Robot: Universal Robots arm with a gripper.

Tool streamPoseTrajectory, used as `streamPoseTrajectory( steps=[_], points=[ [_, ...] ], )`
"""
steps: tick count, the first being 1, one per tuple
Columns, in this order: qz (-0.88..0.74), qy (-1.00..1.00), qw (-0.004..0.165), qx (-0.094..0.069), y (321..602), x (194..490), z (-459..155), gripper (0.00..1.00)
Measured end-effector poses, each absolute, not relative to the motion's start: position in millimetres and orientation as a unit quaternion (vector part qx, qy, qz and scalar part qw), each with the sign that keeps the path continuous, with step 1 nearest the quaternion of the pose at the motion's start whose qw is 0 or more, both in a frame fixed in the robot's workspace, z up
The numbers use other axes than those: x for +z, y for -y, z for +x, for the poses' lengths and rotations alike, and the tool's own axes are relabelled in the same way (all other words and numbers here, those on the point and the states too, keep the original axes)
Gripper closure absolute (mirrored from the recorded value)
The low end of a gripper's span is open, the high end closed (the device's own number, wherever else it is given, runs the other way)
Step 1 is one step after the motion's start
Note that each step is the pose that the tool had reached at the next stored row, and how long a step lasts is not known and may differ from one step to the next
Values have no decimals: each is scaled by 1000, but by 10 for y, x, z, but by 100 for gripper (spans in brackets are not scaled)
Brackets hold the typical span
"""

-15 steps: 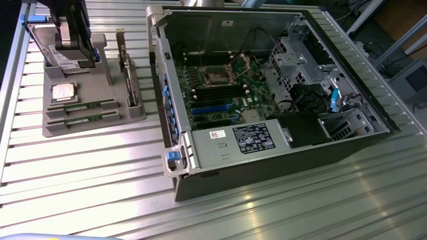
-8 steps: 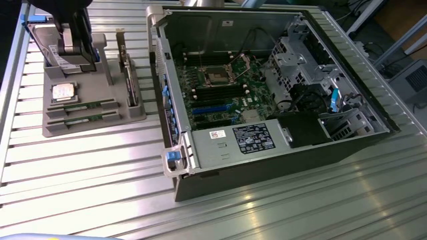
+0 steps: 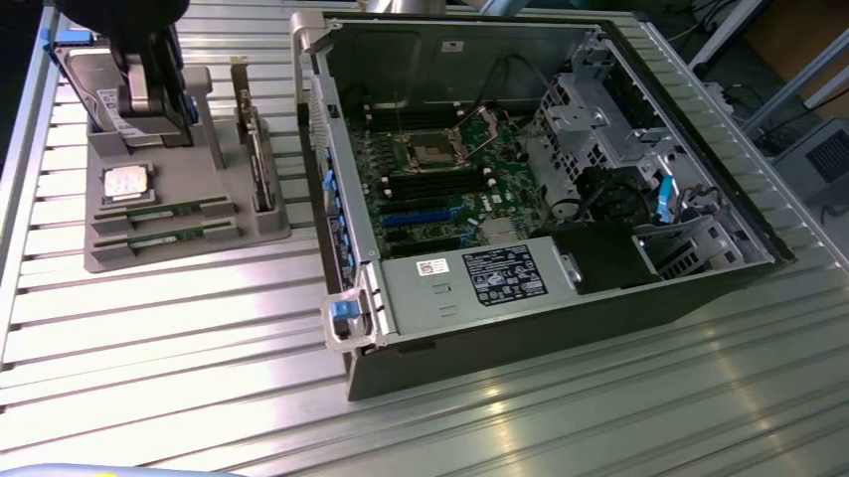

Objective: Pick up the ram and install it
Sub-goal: 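Pick up the ram and move it above insertion slot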

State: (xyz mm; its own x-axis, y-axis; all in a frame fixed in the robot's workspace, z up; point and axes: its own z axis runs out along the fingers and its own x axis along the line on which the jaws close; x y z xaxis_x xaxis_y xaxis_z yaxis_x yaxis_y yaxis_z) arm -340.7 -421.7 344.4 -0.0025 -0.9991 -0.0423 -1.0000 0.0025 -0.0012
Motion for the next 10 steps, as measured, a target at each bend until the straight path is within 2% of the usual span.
streamPoseTrajectory(
  steps=[10],
  points=[
    [-706,-708,15,15,4218,3407,-3407,70]
  ],
)
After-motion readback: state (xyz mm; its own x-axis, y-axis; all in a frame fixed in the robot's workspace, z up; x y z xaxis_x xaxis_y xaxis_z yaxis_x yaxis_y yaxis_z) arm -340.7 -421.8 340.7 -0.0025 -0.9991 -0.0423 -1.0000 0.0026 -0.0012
